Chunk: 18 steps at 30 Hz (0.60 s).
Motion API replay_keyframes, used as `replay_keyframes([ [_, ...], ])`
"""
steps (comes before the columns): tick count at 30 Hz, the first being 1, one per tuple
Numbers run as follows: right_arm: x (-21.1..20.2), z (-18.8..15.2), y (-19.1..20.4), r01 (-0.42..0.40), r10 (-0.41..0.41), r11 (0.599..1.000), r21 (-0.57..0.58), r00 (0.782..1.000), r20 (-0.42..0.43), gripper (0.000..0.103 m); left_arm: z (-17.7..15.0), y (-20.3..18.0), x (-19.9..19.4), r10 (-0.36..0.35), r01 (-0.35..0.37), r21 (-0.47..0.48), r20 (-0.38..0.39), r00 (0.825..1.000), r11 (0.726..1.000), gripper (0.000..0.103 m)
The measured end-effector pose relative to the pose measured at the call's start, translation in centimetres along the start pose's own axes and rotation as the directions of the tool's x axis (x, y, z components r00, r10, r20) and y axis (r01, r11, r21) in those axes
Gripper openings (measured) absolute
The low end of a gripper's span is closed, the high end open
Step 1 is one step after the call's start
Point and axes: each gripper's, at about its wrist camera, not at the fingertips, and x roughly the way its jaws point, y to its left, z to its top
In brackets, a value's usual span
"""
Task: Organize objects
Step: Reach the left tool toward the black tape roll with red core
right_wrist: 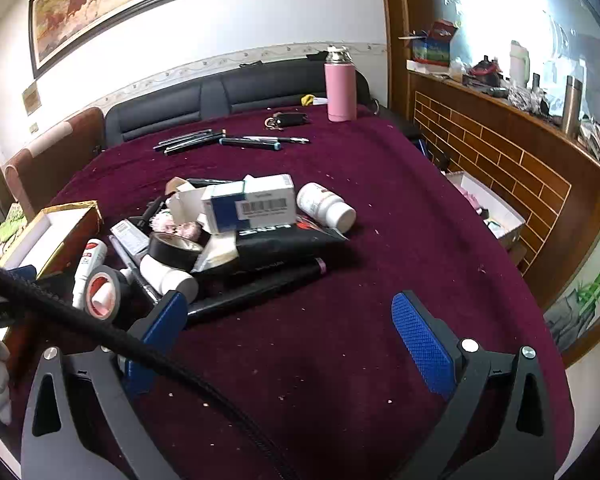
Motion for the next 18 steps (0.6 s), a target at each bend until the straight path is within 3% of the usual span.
replay_keyframes([
  [3, 0.2, -0.2, -0.9, -0.018, 0.019, 1.0, 0.022, 1.0, -0.021, 0.103, 0.4, -0.9, -0.7, -0.04, 0.039, 0.041, 0.027, 0.999, 0.998, 0.101],
  [8, 0.8, -0.4, -1.3, -0.039, 0.04, 0.999, 0.034, 0.998, -0.049, 0.103, -0.1, -4.5, -0.2, -0.092, 0.089, 0.211, 0.005, 0.996, 0.973, 0.096],
  [9, 0.8, -0.5, -1.2, -0.038, 0.04, 0.999, 0.033, 0.998, -0.05, 0.103, -0.2, -4.9, 0.2, -0.108, 0.108, 0.24, -0.01, 0.994, 0.965, 0.087],
  [10, 0.8, -0.5, -1.1, -0.039, 0.041, 0.999, 0.033, 0.998, -0.05, 0.103, -0.1, -5.2, 0.5, -0.122, 0.123, 0.25, -0.022, 0.992, 0.96, 0.071],
  [12, 0.9, -0.6, -0.9, -0.039, 0.041, 0.999, 0.033, 0.998, -0.054, 0.103, 0.3, -5.1, 1.4, -0.168, 0.183, 0.241, -0.081, 0.983, 0.953, 0.055],
  [18, 1.7, -0.9, -0.8, -0.041, 0.045, 0.998, 0.043, 0.996, -0.08, 0.103, 0.9, -3.2, 1.8, -0.234, 0.249, 0.217, -0.091, 0.968, 0.944, 0.054],
])
